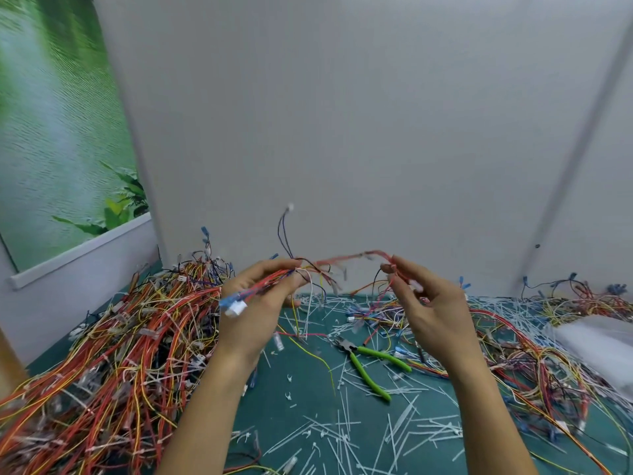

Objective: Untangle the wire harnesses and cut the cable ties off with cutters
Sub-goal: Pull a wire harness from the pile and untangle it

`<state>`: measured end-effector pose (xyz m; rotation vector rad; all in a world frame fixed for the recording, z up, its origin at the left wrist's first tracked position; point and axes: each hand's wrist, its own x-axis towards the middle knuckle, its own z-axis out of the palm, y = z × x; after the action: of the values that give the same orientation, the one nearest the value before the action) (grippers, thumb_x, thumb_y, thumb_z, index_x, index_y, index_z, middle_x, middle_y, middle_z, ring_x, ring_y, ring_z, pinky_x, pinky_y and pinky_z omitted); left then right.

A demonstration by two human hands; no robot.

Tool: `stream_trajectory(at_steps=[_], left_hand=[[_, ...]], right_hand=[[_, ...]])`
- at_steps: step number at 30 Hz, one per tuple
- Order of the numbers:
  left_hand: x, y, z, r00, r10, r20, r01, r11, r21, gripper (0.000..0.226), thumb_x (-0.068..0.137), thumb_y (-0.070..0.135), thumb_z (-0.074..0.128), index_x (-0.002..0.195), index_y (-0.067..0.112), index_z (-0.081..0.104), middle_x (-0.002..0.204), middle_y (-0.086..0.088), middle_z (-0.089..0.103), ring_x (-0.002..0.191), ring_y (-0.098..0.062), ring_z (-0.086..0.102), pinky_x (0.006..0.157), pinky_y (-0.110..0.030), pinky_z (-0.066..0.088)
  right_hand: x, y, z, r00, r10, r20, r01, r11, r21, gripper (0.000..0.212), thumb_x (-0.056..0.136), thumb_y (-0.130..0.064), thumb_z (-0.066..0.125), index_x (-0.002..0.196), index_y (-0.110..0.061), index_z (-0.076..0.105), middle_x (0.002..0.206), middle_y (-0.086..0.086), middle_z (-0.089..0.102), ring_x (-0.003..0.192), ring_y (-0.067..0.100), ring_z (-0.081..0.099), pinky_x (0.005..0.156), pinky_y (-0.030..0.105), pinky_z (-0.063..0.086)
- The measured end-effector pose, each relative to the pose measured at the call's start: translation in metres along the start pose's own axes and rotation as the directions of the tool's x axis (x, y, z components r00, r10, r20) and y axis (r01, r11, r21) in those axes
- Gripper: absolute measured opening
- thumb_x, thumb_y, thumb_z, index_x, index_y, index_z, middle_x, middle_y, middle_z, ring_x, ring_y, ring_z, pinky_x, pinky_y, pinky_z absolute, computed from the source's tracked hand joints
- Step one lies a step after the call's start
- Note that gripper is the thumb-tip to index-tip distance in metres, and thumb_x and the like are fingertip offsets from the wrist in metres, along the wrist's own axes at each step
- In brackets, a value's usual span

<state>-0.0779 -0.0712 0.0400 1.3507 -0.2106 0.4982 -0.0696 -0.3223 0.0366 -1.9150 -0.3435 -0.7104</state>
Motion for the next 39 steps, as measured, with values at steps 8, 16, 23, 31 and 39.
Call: stream_trajectory(at_steps=[8,16,23,31,39], left_hand=[[0.006,0.024,-0.006,0.863,-0.479,0.16,0.495,0.739,-0.458,0.017,0.09,0.007,0.06,0.102,0.001,0.07,0.101,-0.027,0.074,0.092,-0.032,0.076,0.075,-0.032,0.063],[0.007,0.025,-0.02,0.854,-0.513,0.084,0.435,0.619,-0.654,0.029,0.094,0.004,0.053,0.08,0.004,0.079,0.101,-0.024,0.074,0.091,-0.043,0.074,0.062,-0.04,0.063],[0.014,0.015,-0.02,0.773,-0.633,0.03,0.441,0.503,-0.744,0.016,0.098,0.013,0.053,0.106,0.0,0.059,0.118,-0.031,0.061,0.111,-0.049,0.058,0.079,-0.056,0.052],[0.016,-0.001,-0.018,0.751,-0.657,0.063,0.5,0.504,-0.704,0.02,0.097,0.016,0.053,0.108,0.001,0.061,0.114,-0.031,0.067,0.111,-0.047,0.062,0.089,-0.056,0.049],[0.013,-0.023,-0.006,0.658,-0.74,0.143,0.638,0.445,-0.628,0.028,0.097,0.013,0.054,0.121,0.001,0.049,0.142,-0.038,0.041,0.139,-0.059,0.031,0.113,-0.066,0.028]], right_hand=[[0.004,0.011,-0.009,0.988,0.135,-0.078,-0.136,0.991,-0.01,0.031,0.102,-0.042,0.057,0.083,-0.021,0.071,0.066,0.001,0.066,0.052,0.014,0.053,0.053,0.034,0.043],[0.007,0.031,-0.021,0.925,0.373,-0.071,-0.374,0.927,-0.009,0.057,0.105,-0.037,0.052,0.062,0.0,0.057,0.048,0.01,0.055,0.042,0.013,0.041,0.056,0.03,0.031],[0.004,0.036,-0.023,0.845,0.527,0.091,-0.515,0.848,-0.122,0.057,0.097,-0.021,0.051,0.041,-0.012,0.054,0.046,0.012,0.057,0.042,0.018,0.043,0.055,0.029,0.037],[0.0,0.04,-0.034,0.626,0.716,0.31,-0.548,0.686,-0.479,0.04,0.1,-0.015,0.05,0.067,-0.001,0.068,0.048,0.008,0.06,0.037,0.019,0.049,0.041,0.018,0.037],[-0.006,0.037,-0.056,0.495,0.818,0.292,-0.436,0.525,-0.731,0.033,0.096,-0.03,0.065,0.074,-0.005,0.064,0.063,0.009,0.07,0.055,0.023,0.057,0.055,0.028,0.042]])
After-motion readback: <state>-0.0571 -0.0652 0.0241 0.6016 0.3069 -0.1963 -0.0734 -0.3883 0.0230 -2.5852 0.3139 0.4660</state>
